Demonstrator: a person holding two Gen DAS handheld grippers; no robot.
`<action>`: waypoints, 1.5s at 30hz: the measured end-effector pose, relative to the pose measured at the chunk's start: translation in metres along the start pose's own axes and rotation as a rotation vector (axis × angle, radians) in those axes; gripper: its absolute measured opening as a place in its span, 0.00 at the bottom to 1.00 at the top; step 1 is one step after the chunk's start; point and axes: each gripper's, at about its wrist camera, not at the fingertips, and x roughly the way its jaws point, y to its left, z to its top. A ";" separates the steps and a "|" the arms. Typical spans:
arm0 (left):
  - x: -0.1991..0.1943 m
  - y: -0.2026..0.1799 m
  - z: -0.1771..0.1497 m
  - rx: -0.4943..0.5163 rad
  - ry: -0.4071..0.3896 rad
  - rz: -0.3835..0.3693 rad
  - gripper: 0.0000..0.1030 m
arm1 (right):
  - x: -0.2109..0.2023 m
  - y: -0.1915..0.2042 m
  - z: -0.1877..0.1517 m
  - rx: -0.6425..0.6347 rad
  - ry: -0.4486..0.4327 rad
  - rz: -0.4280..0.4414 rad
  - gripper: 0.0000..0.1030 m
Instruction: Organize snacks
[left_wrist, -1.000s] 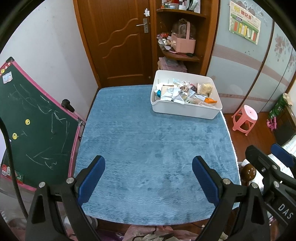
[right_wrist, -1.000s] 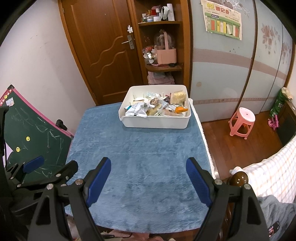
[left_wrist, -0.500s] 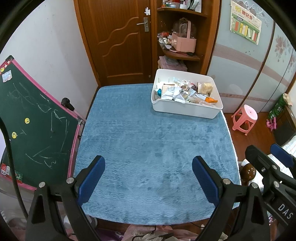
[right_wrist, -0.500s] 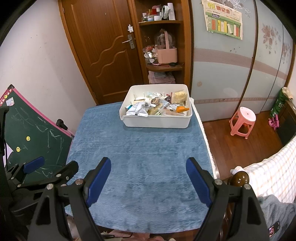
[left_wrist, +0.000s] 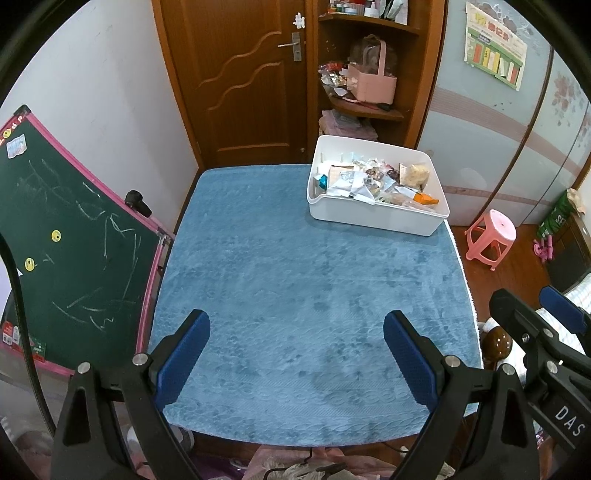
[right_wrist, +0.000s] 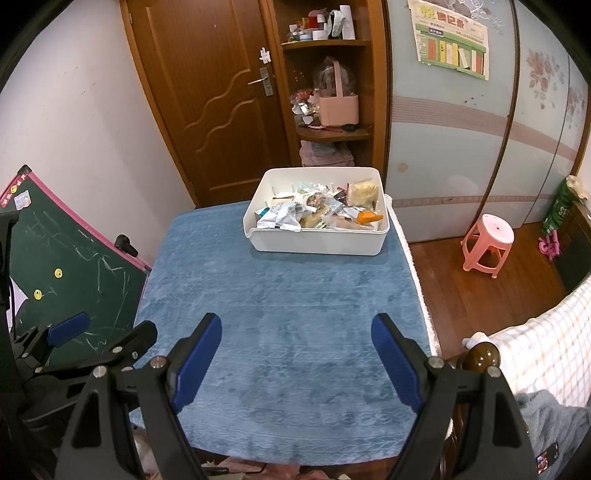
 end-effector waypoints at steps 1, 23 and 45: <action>0.000 0.000 -0.001 -0.001 0.001 0.000 0.92 | 0.001 0.001 0.000 0.000 0.001 0.001 0.82; -0.001 -0.001 -0.001 -0.006 0.005 0.003 0.92 | 0.001 -0.002 -0.001 0.003 0.003 0.008 0.82; -0.002 -0.003 -0.003 -0.008 0.008 0.002 0.92 | -0.002 -0.007 -0.001 0.001 0.002 0.011 0.82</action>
